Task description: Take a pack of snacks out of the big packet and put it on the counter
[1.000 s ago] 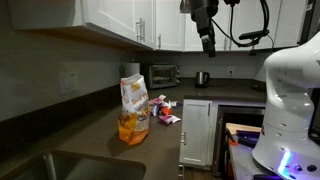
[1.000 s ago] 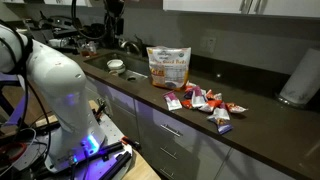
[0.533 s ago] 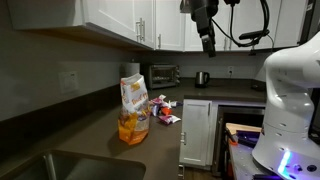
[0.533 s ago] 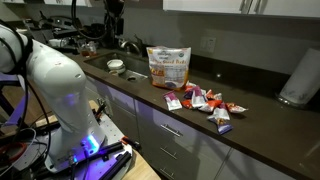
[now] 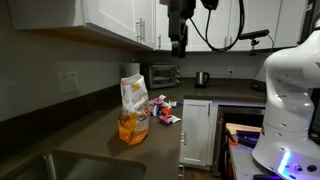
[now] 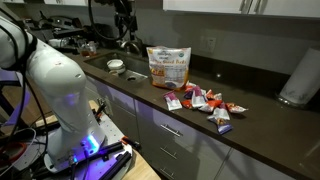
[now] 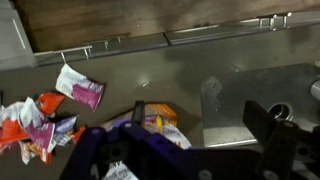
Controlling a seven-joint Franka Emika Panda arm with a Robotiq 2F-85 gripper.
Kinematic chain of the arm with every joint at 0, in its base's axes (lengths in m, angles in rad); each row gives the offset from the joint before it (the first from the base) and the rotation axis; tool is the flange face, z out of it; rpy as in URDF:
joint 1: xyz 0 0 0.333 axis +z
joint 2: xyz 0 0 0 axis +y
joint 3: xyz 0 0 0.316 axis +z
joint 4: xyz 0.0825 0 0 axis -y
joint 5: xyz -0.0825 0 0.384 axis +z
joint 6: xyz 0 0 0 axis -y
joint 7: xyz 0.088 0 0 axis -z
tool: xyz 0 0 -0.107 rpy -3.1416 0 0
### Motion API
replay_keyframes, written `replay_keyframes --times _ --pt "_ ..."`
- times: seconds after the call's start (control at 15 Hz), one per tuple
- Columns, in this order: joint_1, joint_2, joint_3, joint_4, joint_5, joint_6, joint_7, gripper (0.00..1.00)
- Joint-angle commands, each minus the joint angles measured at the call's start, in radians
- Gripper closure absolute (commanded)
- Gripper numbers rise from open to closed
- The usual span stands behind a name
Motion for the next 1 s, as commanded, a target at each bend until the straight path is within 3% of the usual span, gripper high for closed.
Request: replay_keyframes --times 0.0,0.2,0.53,0.93 --pt "0.009 0.183 0.019 0.130 -0.100 0.110 -0.075 0.00" --pt "0.010 0.312 0.000 0.220 -0.161 0.198 -0.137 0.00" --pt "0.008 0.469 -0.053 0.276 -0.157 0.339 -0.211 0.00" --pt "-0.009 0.547 -0.083 0.302 -0.257 0.329 -0.168 0.00"
